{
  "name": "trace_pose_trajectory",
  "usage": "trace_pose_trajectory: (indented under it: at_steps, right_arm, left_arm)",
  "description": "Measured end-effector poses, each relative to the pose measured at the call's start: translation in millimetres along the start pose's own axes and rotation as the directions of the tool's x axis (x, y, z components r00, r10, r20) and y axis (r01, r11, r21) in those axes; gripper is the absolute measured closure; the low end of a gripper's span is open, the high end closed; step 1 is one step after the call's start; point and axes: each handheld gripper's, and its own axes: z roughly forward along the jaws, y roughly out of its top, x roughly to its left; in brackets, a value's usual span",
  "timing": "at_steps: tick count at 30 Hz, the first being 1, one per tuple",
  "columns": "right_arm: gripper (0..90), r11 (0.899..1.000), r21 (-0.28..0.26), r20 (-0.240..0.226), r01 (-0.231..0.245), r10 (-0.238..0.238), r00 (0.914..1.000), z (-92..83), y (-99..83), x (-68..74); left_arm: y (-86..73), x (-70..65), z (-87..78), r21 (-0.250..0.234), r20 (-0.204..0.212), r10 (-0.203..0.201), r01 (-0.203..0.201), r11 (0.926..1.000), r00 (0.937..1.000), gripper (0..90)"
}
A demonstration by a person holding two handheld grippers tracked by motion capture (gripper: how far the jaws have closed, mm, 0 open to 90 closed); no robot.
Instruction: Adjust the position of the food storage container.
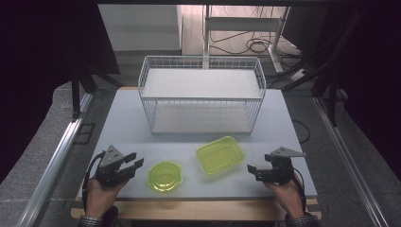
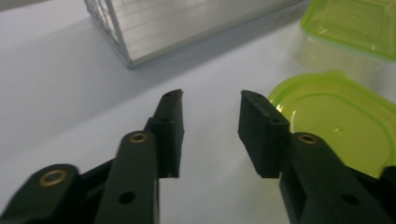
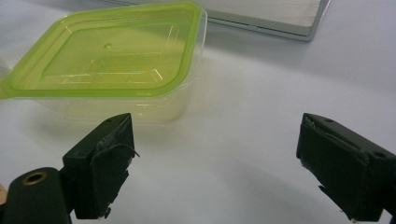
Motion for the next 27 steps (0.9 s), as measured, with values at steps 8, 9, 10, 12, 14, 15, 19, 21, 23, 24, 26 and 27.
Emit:
trace_pose_trajectory:
  at_steps: [8, 9, 10, 12, 14, 15, 19, 21, 23, 24, 26, 27]
  right_arm:
    - [12.3, 1.0, 0.0, 0.006, 0.018, -0.018, 0.9998, -0.1, 0.0, 0.3]
    - [12.3, 1.0, 0.0, 0.006, 0.02, -0.02, 0.9998, -0.1, 0.0, 0.3]
    - [12.4, 1.0, 0.0, 0.008, 0.024, -0.024, 0.9997, -0.1, 0.0, 0.4]
    - [12.6, 1.0, 0.002, 0.012, 0.028, -0.028, 0.9995, -0.1, 0.0, 0.5]
    - [12.6, 1.0, 0.002, 0.014, 0.03, -0.03, 0.9995, -0.2, 0.0, 0.4]
    - [12.7, 1.0, 0.002, 0.016, 0.03, -0.03, 0.9994, -0.4, 0.1, 0.4]
    - [13.2, 0.999, -0.002, 0.018, 0.032, -0.032, 0.9993, -1.1, 0.3, 0.2]
    - [13.4, 0.999, -0.002, 0.017, 0.033, -0.032, 0.9993, -1.2, 0.2, 0.1]
    - [13.4, 1.0, -0.001, 0.018, 0.032, -0.031, 0.9993, -1.1, 0.2, 0.2]
    - [13.5, 0.999, 0.0, 0.018, 0.032, -0.032, 0.9993, -1.2, 0.2, 0.3]
    - [13.5, 1.0, 0.0, 0.017, 0.031, -0.031, 0.9994, -1.2, 0.1, 0.2]
    - [13.5, 1.0, 0.0, 0.018, 0.032, -0.032, 0.9993, -1.1, 0.1, 0.2]
  left_arm:
    - [12.4, -22.7, 0.3, -0.009, 0.067, 0.046, -0.046, 0.9989, 0.9967, 78.8]
    - [13.5, -26.2, 0.9, -0.008, 0.078, 0.058, -0.057, 0.9983, 0.9953, 80.6]
    - [14.7, -30.7, 1.8, -0.007, 0.086, 0.076, -0.076, 0.9971, 0.9933, 82.9]
    - [15.9, -37.0, 3.4, -0.004, 0.106, 0.093, -0.093, 0.9957, 0.99, 86.9]
    - [17.1, -43.9, 5.6, 0.0, 0.129, 0.107, -0.108, 0.9942, 0.9858, 89.8]
    - [17.7, -47.4, 7.1, 0.002, 0.141, 0.113, -0.114, 0.9934, 0.9836, 89.9]
    - [18.9, -61.8, 13.1, 0.015, 0.184, 0.132, -0.137, 0.9905, 0.9741, 90.0]
    - [18.7, -69.2, 16.6, 0.019, 0.205, 0.14, -0.147, 0.989, 0.9688, 90.0]
    - [18.2, -76.4, 19.7, 0.023, 0.223, 0.143, -0.152, 0.9881, 0.9643, 90.0]
    - [17.8, -80.7, 21.5, 0.025, 0.236, 0.144, -0.155, 0.9876, 0.961, 90.0]
    - [17.2, -87.7, 24.0, 0.033, 0.25, 0.158, -0.171, 0.9847, 0.9554, 90.0]
    - [16.8, -91.0, 25.3, 0.035, 0.258, 0.159, -0.174, 0.9842, 0.9531, 90.0]
